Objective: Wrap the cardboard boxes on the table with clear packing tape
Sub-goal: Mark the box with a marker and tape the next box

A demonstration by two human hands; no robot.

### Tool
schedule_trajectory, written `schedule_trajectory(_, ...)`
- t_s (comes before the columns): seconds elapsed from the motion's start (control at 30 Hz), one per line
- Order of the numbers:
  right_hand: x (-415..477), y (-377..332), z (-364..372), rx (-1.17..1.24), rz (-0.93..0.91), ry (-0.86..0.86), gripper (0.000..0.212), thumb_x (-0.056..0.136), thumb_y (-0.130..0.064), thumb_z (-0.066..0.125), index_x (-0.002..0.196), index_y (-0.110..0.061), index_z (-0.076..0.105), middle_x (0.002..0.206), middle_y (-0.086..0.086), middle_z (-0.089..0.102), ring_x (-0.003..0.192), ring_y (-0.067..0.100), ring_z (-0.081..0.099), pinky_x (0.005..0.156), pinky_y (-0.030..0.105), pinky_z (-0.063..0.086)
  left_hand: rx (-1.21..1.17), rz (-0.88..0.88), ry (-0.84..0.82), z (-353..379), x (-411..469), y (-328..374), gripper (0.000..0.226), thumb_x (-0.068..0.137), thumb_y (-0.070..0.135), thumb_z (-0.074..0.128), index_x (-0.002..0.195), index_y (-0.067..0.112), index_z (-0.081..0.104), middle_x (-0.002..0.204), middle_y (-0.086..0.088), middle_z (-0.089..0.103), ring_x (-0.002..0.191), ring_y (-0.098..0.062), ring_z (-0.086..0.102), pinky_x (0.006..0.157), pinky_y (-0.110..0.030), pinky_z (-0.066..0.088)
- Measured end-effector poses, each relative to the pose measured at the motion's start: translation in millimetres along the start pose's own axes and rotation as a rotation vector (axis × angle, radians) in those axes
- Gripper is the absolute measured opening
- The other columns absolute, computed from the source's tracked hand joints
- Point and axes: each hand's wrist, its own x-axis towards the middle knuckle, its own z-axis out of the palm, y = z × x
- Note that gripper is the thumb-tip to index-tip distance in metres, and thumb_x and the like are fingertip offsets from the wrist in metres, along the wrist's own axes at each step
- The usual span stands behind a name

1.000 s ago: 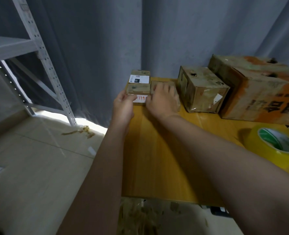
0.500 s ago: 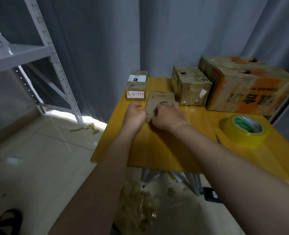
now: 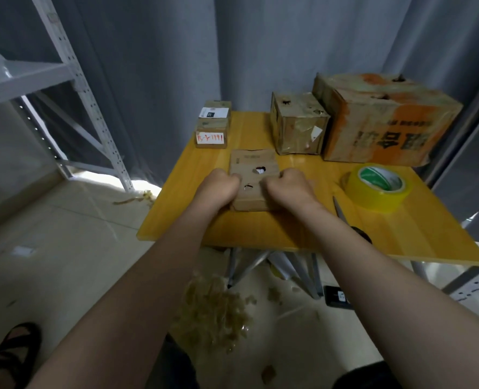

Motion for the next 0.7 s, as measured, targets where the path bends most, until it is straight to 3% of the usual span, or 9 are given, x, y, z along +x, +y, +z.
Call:
schedule_trajectory(0.07, 2.1, -4.8, -1.2, 0.211, -0.023, 0.010, 0.020, 0.088, -0.040, 0.062, 0.096, -0.023, 0.056, 0.111, 0.005, 0.063, 0.111, 0.027, 0.057, 0.098, 0.045, 0.050, -0.179, -0.030, 0.045, 1.3, 5.1, 2.7, 0.029, 0.100, 0.032, 0.056, 0.117, 0.009, 0.057, 0.108, -0.011, 0.065, 0.095, -0.030, 0.064, 0.087, -0.046, 0.058)
schedule_trajectory(0.17, 7.3, -9.2, -10.8, 0.474, -0.029, -0.007, 0.038, 0.091, -0.021, 0.070, 0.120, -0.019, 0.045, 0.108, 0.000, 0.059, 0.091, 0.014, 0.056, 0.072, 0.032, 0.051, -0.407, 0.029, 0.125, 1.9, 9.1, 7.6, 0.021, 0.101, 0.020, 0.057, 0.119, 0.016, 0.047, 0.110, -0.009, 0.064, 0.094, -0.022, 0.064, 0.076, -0.039, 0.056)
schedule_trajectory(0.3, 17.6, -17.4, -29.0, 0.701, -0.149, 0.070, 0.050, 0.091, -0.005, 0.071, 0.125, -0.021, 0.038, 0.111, 0.002, 0.067, 0.091, 0.010, 0.066, 0.060, 0.016, 0.052, -0.520, 0.257, 0.167, -0.8, 3.6, 22.3, 0.020, 0.105, 0.020, 0.057, 0.123, 0.017, 0.050, 0.096, 0.004, 0.069, 0.080, -0.006, 0.069, 0.059, -0.016, 0.051)
schedule_trajectory(0.37, 22.8, -20.4, -37.6, 0.721, -0.188, 0.084, 0.050, 0.091, -0.007, 0.072, 0.126, -0.022, 0.039, 0.116, 0.004, 0.070, 0.100, 0.015, 0.069, 0.069, 0.022, 0.054, -0.570, 0.298, 0.128, -2.6, 1.1, 29.1, 0.026, 0.103, 0.020, 0.061, 0.127, 0.018, 0.051, 0.101, 0.004, 0.071, 0.076, -0.001, 0.071, 0.058, -0.021, 0.055)
schedule_trajectory(0.47, 27.5, -18.2, -47.5, 0.786, -0.231, 0.070, 0.051, 0.091, -0.005, 0.073, 0.128, -0.020, 0.041, 0.117, 0.005, 0.073, 0.105, 0.017, 0.071, 0.085, 0.033, 0.059, -0.586, 0.335, 0.075, -2.8, 3.4, 34.3, 0.042, 0.098, 0.017, 0.069, 0.134, 0.021, 0.049, 0.123, -0.001, 0.070, 0.095, -0.008, 0.072, 0.062, -0.029, 0.060)
schedule_trajectory(0.6, 30.4, -10.7, -55.6, 0.878, -0.227, 0.061, 0.050, 0.092, -0.002, 0.071, 0.129, -0.020, 0.043, 0.113, 0.001, 0.076, 0.103, 0.016, 0.073, 0.090, 0.037, 0.061, -0.571, 0.382, 0.052, 1.8, 4.3, 38.7, 0.063, 0.088, 0.010, 0.080, 0.141, 0.018, 0.046, 0.132, -0.001, 0.063, 0.107, -0.009, 0.069, 0.077, -0.026, 0.061)
schedule_trajectory(0.7, 30.4, -3.1, -53.3, 0.902, -0.243, 0.070, 0.050, 0.093, -0.003, 0.071, 0.130, -0.022, 0.043, 0.117, 0.001, 0.075, 0.106, 0.015, 0.072, 0.093, 0.038, 0.060, -0.564, 0.408, 0.071, 9.6, 4.3, 40.0, 0.065, 0.085, 0.007, 0.081, 0.140, 0.015, 0.046, 0.129, 0.000, 0.062, 0.104, 0.000, 0.067, 0.077, -0.021, 0.060)
